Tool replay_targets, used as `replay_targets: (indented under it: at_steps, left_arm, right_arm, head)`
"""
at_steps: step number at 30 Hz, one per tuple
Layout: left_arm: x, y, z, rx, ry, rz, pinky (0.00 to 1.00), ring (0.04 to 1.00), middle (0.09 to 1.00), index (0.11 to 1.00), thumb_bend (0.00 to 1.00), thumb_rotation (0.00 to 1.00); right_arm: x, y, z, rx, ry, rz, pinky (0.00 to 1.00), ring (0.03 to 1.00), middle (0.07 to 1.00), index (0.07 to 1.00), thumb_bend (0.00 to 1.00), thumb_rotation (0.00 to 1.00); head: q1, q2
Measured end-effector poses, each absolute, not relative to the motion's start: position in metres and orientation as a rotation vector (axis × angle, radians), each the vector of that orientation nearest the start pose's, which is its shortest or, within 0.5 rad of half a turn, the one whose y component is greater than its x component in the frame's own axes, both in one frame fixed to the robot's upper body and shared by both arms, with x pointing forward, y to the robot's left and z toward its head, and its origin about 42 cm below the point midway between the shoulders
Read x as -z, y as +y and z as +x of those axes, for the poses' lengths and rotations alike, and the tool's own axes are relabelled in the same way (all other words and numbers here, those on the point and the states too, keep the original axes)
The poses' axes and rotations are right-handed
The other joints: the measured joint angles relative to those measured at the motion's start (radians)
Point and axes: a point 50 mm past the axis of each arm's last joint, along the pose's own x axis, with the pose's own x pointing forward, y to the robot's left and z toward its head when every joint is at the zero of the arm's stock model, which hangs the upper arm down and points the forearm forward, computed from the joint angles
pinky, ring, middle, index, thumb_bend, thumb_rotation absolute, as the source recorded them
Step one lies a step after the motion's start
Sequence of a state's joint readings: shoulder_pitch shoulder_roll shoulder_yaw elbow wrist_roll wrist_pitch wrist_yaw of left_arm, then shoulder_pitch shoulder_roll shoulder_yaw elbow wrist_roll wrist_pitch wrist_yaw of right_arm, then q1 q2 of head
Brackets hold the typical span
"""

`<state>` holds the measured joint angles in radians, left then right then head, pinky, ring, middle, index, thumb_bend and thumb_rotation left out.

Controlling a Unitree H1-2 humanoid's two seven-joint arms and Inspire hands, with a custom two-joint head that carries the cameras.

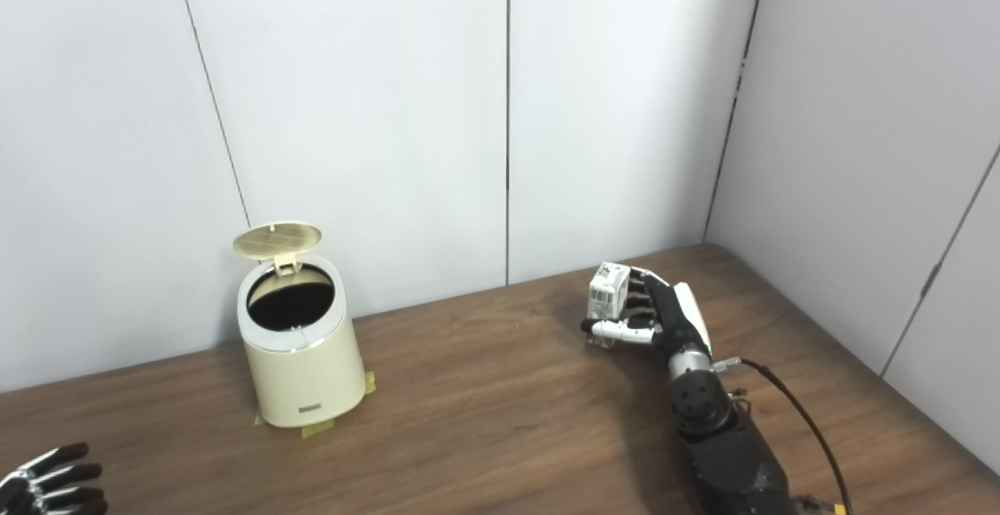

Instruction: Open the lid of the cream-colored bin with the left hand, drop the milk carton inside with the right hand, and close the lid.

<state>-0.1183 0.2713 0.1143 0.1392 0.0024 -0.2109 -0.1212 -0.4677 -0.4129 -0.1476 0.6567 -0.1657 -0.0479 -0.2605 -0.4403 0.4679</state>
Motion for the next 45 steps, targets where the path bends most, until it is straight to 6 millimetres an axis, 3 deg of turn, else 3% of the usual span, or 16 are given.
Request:
replay_targets:
  at_steps: [5, 7, 9, 11, 31, 39, 45]
  left_arm:
    - [-0.125, 0.322, 0.32, 0.03, -0.187, 0.298, 0.52, 0.625, 0.706, 0.77, 0.55, 0.13]
    - [-0.125, 0.321, 0.32, 0.033, -0.187, 0.305, 0.53, 0.627, 0.703, 0.769, 0.54, 0.1]
    - [-0.126, 0.321, 0.32, 0.034, -0.188, 0.308, 0.55, 0.634, 0.71, 0.772, 0.53, 0.06]
    - [-0.126, 0.32, 0.32, 0.035, -0.191, 0.311, 0.55, 0.639, 0.716, 0.778, 0.52, 0.01]
    - [-0.127, 0.315, 0.316, 0.053, -0.192, 0.307, 0.53, 0.621, 0.706, 0.766, 0.55, 0.0]
    - [-0.126, 0.315, 0.319, 0.055, -0.191, 0.305, 0.51, 0.617, 0.707, 0.76, 0.55, 0.0]
    - [-0.125, 0.31, 0.325, 0.064, -0.19, 0.304, 0.55, 0.627, 0.704, 0.756, 0.56, 0.0]
  right_arm:
    - [-0.132, -0.407, 0.42, 0.508, 0.039, -0.481, 0.49, 0.603, 0.671, 0.698, 0.81, 0.14]
    - [-0.131, -0.402, 0.423, 0.544, 0.033, -0.475, 0.48, 0.564, 0.622, 0.643, 0.78, 0.07]
    - [-0.127, -0.394, 0.424, 0.591, 0.025, -0.46, 0.4, 0.473, 0.515, 0.535, 0.59, 0.02]
    - [-0.123, -0.387, 0.424, 0.627, 0.005, -0.448, 0.36, 0.416, 0.471, 0.508, 0.54, 0.0]
    - [-0.122, -0.372, 0.425, 0.651, -0.029, -0.435, 0.32, 0.38, 0.439, 0.517, 0.53, 0.0]
    - [-0.128, -0.344, 0.425, 0.601, -0.079, -0.334, 0.34, 0.395, 0.451, 0.517, 0.53, 0.0]
    - [-0.159, -0.303, 0.434, 0.515, -0.178, -0.216, 0.35, 0.399, 0.461, 0.505, 0.53, 0.0]
  head:
    - [0.012, 0.008]
    - [0.015, 0.009]
    - [0.018, 0.012]
    - [0.023, 0.015]
    - [0.052, 0.028]
    - [0.1, 0.014]
    - [0.167, -0.009]
